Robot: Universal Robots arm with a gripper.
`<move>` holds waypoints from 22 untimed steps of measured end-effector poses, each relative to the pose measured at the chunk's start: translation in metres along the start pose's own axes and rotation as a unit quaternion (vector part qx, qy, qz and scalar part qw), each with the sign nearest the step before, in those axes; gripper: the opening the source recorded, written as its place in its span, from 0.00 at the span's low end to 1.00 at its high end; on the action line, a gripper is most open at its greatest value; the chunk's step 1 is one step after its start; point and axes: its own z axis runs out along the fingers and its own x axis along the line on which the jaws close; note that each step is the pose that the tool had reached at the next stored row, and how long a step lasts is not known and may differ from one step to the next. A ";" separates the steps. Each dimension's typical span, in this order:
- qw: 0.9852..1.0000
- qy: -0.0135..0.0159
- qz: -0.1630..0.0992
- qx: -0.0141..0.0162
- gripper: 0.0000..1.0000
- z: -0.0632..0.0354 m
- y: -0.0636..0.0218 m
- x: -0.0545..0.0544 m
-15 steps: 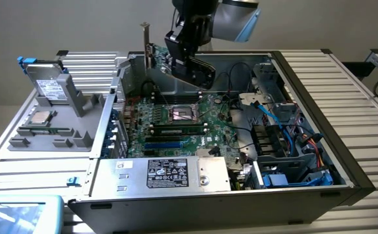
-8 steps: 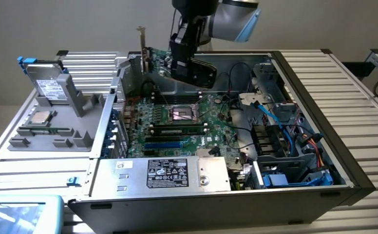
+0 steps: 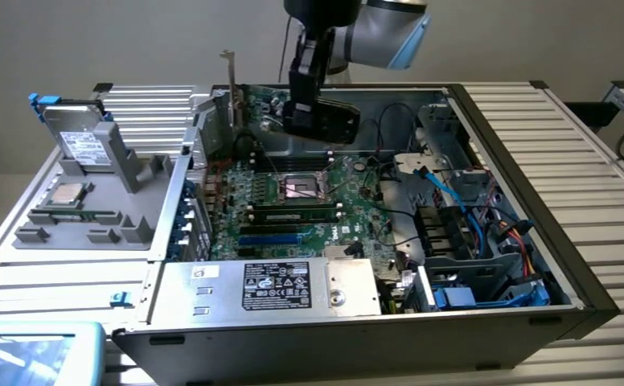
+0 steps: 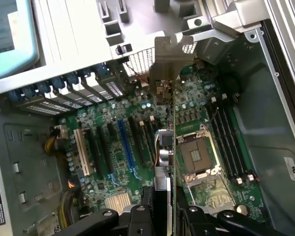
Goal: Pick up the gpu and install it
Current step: 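Insert the gpu into the slot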
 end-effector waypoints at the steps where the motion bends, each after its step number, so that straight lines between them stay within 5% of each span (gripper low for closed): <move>1: 1.000 0.001 -0.009 0.001 0.28 0.0001 0.0000 0.000; 4: 0.999 0.001 -0.035 0.003 0.28 0.0000 -0.0001 0.000; 6: 0.999 -0.003 -0.050 0.002 0.28 0.0002 0.0000 0.000; 16: 0.993 -0.041 -0.115 -0.006 0.28 0.0019 -0.0002 0.000; 18: 0.991 -0.041 -0.129 -0.005 0.28 0.0026 -0.0003 0.000; 22: 0.988 -0.039 -0.148 0.002 0.28 0.0039 -0.0007 0.001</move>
